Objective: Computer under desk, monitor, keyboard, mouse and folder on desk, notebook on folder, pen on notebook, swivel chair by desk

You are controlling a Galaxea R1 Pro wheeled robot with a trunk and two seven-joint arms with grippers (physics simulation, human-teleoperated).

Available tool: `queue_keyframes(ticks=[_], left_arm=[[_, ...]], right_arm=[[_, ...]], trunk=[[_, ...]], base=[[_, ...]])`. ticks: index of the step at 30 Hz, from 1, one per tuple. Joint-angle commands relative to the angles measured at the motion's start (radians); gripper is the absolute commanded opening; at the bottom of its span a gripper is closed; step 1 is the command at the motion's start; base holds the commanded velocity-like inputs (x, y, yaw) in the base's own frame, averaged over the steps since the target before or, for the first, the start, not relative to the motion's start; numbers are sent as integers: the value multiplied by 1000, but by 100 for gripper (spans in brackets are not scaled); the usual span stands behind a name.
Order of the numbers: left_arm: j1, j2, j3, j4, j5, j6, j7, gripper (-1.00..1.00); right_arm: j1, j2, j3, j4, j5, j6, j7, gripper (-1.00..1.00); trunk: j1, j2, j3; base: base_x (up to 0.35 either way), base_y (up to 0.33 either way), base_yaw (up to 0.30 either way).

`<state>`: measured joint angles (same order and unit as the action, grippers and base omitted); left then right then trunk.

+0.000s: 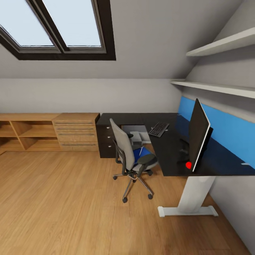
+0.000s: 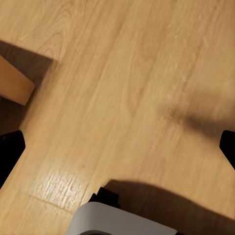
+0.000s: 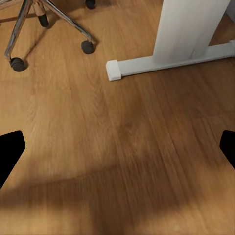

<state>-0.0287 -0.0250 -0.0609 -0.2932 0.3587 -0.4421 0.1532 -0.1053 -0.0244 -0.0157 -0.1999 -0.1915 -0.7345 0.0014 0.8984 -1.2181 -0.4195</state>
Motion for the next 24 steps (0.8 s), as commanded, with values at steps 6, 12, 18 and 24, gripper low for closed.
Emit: queue_keyframes(ticks=[6, 12, 18, 24], left_arm=[[0, 2, -7, -2, 1, -4, 3, 100], [0, 1, -7, -3, -1, -4, 4, 100], [0, 1, -7, -3, 0, -4, 6, 100], [-1, 0, -7, -3, 1, -4, 8, 100]], right_arm=[[-1, 0, -1, 1, 0, -2, 0, 100], [-1, 0, -2, 1, 0, -2, 0, 100], [-1, 0, -3, 2, 0, 0, 0, 100], [-1, 0, -3, 2, 0, 4, 0, 100]], trunk=[[23, -43, -20], [46, -85, -39], [69, -127, -58], [92, -169, -76]], base=[[0, 0, 0], [0, 0, 0], [0, 0, 0], [0, 0, 0]])
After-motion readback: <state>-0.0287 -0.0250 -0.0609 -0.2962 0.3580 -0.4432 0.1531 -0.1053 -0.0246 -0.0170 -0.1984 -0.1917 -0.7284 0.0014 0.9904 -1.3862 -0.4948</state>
